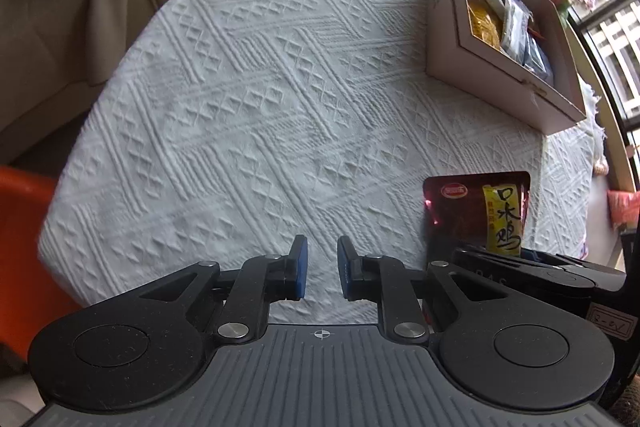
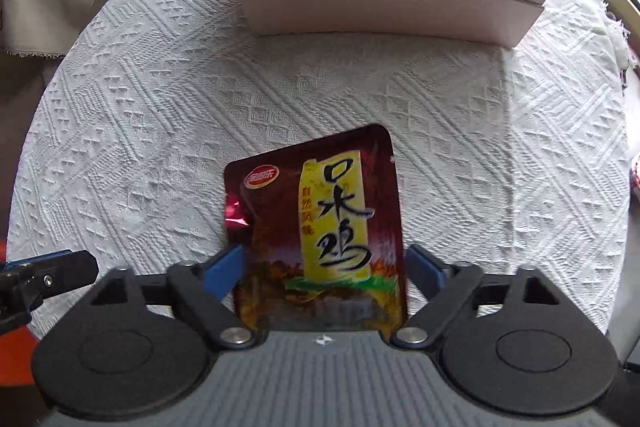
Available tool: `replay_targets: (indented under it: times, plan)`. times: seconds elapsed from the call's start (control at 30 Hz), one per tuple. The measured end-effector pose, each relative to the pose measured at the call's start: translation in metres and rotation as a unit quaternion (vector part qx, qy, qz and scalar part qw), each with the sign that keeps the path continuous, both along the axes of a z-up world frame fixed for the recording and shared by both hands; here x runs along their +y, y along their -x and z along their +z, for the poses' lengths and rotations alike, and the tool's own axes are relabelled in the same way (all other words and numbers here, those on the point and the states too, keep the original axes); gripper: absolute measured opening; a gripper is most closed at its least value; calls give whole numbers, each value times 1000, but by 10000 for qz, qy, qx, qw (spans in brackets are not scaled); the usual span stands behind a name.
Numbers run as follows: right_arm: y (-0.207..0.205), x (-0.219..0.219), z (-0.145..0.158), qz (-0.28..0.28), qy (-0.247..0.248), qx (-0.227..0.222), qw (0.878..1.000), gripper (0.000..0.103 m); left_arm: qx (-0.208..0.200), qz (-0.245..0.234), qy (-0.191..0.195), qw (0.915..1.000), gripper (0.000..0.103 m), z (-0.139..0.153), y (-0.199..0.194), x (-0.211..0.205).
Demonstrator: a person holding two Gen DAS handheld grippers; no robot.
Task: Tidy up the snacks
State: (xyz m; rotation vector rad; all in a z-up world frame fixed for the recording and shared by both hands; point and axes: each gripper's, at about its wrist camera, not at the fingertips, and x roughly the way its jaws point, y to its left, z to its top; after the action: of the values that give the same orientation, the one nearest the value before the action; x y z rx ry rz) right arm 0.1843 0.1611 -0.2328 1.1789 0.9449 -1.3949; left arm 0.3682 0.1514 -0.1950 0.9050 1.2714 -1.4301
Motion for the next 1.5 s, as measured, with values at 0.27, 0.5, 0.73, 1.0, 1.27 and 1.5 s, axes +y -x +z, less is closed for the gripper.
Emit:
replay_targets:
  times: [0.27,0.5,0.73,1.0,1.27,1.5]
  plan:
    - [47,15,22,541,-237,-78,9982,27,357,269,57,9990,19,15,22,37]
    - [60,22,64,934,64,-55,9956,17,439,657,317,9964,19,30,4,45]
    - [78,23,107,712,562,-495,9946,17,440,541,437,9966,19,39,8,43]
    - [101,-51,209,414,1823,-1158,9755,22,676,337,917,9929,18,84,30,21]
    - [109,-83,200,163,1966,-576,9787,63,280,-699,1514,9856,14,120,71,-6]
    - [80,-19,223,1182,1783,43,9768,79,-23,-695,1648,9839,14,164,104,-5]
